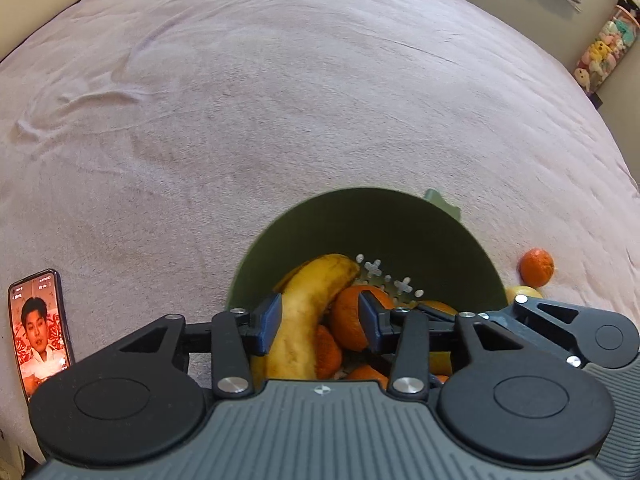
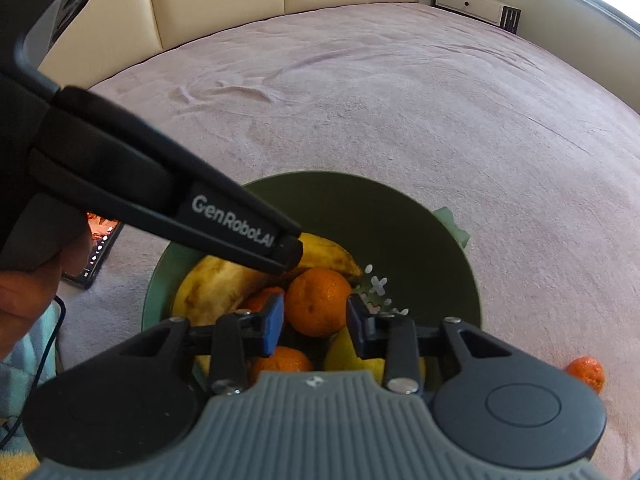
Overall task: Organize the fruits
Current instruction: 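Lower the banana into the colander with the left tool while the right tool releases the tangerine, then withdraw both open tools toward the remaining loose fruit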
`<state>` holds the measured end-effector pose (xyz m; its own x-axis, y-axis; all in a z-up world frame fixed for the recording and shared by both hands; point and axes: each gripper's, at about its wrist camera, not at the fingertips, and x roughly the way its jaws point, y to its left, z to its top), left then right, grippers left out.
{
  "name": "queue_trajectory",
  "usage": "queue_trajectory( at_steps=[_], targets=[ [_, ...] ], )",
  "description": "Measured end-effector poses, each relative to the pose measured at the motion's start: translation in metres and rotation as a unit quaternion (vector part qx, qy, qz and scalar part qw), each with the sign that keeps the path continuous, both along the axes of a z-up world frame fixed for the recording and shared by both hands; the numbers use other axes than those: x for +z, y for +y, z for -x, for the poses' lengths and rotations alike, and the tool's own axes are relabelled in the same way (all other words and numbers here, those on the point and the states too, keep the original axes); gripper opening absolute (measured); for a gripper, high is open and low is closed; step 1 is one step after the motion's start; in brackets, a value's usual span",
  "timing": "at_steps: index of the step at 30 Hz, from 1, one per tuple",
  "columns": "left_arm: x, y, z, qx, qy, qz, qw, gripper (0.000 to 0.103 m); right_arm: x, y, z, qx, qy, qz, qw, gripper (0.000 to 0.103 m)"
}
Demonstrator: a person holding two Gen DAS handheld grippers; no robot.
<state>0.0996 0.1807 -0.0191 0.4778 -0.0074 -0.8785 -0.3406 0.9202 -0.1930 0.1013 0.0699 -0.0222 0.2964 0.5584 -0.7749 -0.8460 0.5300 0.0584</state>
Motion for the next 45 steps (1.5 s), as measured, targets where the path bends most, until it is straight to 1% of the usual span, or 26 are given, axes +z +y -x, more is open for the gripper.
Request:
queue_trajectory(
  at_steps=[5,9,14,18,25,32,35,43,44,45],
  targets=[
    [0.005,-0.013,0.001,-0.017,-0.009,-0.005,0.9998,0.049,0.006,-0.004,0.004,-0.011,-0.007,0.0,1.0,0.032],
    [0.011,-0.025,0.003,-0.031,-0.019,-0.009,0.9993,0.049,0.012,-0.013,0.005,-0.031,-0.017,0.005,0.999,0.032],
    [0.018,-0.043,0.005,-0.055,-0.039,-0.011,0.9977,0.05,0.02,-0.037,0.004,-0.074,-0.028,0.001,0.997,0.032],
    [0.023,-0.062,0.006,-0.085,-0.054,-0.011,0.9949,0.05,0.027,-0.063,0.0,-0.119,-0.025,-0.012,0.993,0.032],
    [0.029,-0.1,0.008,-0.137,-0.074,-0.017,0.9876,0.05,0.033,-0.106,0.0,-0.188,-0.024,-0.005,0.982,0.032],
    [0.031,-0.14,0.016,-0.192,-0.09,-0.027,0.9768,0.052,0.025,-0.145,-0.001,-0.241,-0.013,0.011,0.97,0.033],
    [0.029,-0.153,0.021,-0.21,-0.097,-0.033,0.9722,0.052,0.02,-0.159,0.0,-0.253,-0.005,0.017,0.967,0.033],
    [0.023,-0.172,0.027,-0.228,-0.119,-0.039,0.9655,0.052,0.005,-0.181,0.004,-0.267,0.013,0.028,0.963,0.034],
    [0.021,-0.174,0.027,-0.232,-0.119,-0.04,0.9646,0.052,0.003,-0.183,0.005,-0.268,0.016,0.029,0.963,0.035],
    [0.019,-0.175,0.026,-0.236,-0.119,-0.041,0.9636,0.052,0.0,-0.186,0.005,-0.27,0.019,0.03,0.962,0.038]
  ],
)
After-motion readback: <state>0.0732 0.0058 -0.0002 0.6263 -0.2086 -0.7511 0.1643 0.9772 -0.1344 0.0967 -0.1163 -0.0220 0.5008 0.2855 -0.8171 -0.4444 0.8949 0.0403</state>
